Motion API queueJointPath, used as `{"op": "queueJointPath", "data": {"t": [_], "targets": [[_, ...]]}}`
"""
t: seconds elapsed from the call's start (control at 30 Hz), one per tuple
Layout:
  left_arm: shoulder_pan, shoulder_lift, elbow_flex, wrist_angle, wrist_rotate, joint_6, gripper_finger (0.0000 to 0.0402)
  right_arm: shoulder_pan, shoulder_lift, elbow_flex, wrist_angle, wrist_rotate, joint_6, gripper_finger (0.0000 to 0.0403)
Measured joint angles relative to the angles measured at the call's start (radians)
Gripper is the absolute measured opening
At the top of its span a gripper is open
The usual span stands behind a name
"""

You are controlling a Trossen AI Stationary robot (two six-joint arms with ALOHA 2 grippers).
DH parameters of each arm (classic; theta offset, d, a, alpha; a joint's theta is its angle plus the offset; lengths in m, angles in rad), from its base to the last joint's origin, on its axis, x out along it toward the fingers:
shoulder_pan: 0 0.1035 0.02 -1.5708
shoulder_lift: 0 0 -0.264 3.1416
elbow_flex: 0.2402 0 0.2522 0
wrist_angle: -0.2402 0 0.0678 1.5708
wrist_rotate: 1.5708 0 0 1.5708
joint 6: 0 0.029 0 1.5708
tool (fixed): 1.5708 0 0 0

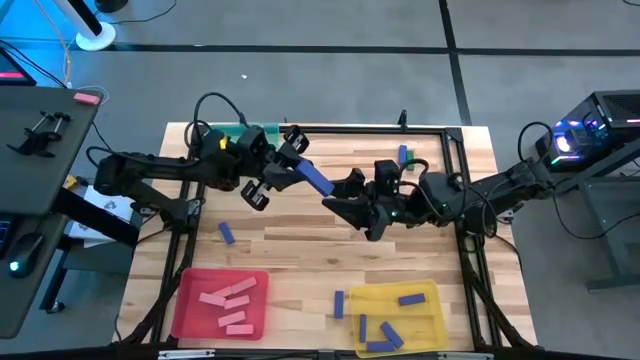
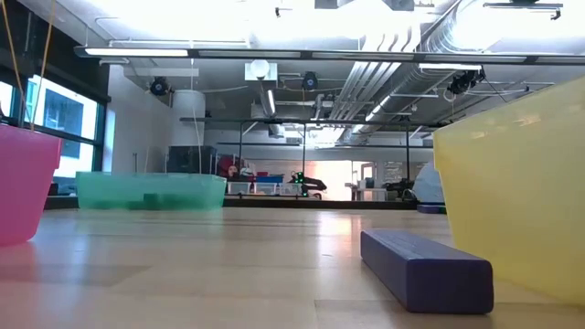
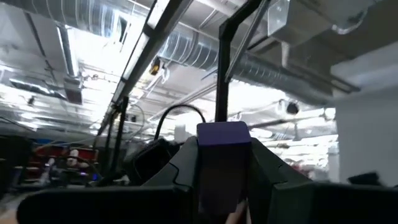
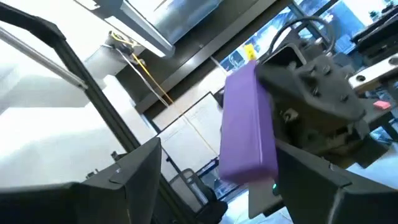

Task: Sort blocks
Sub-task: Put the blue block into the yellow bin

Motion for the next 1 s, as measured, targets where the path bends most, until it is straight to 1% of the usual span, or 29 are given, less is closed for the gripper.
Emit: {"op": "queueJointPath", "data": {"t": [0.13, 0.23, 0.33, 0.5, 0.6, 0.67, 0.77, 0.83, 1.0], "targets": [[0.002, 0.002, 0.000, -0.015, -0.001, 0.059, 0.0054, -0.003, 0.000, 0.000, 0.001, -0.003, -0.023, 0.0263], [0.009, 0.001, 0.000, -0.020, 0.000, 0.063, 0.0054, -0.003, 0.000, 0.000, 0.004, -0.004, -0.026, 0.0251], [0.021, 0.000, 0.001, -0.028, 0.004, 0.078, 0.0054, -0.004, 0.000, 0.000, 0.003, 0.003, -0.026, 0.0218], [0.028, -0.001, 0.001, -0.036, 0.016, 0.085, 0.0054, -0.005, 0.001, -0.001, 0.001, 0.038, -0.028, 0.0131], [0.030, -0.002, 0.003, -0.046, 0.018, 0.089, 0.0054, -0.015, 0.001, -0.001, 0.001, 0.033, -0.026, 0.0082], [0.030, -0.002, 0.003, -0.047, 0.024, 0.098, 0.0054, -0.017, 0.001, -0.001, 0.000, 0.017, -0.026, 0.0057], [0.030, -0.002, 0.003, -0.051, 0.029, 0.100, 0.0052, -0.016, 0.001, -0.001, 0.001, 0.006, -0.044, 0.0040], [0.031, -0.001, 0.001, -0.076, 0.015, 0.095, 0.0037, -0.016, 0.000, 0.000, 0.012, -0.011, -0.077, 0.0015], [0.037, 0.002, -0.002, -0.098, 0.015, 0.094, 0.0080, -0.015, 0.000, 0.000, 0.007, -0.033, -0.089, 0.0011]]}}
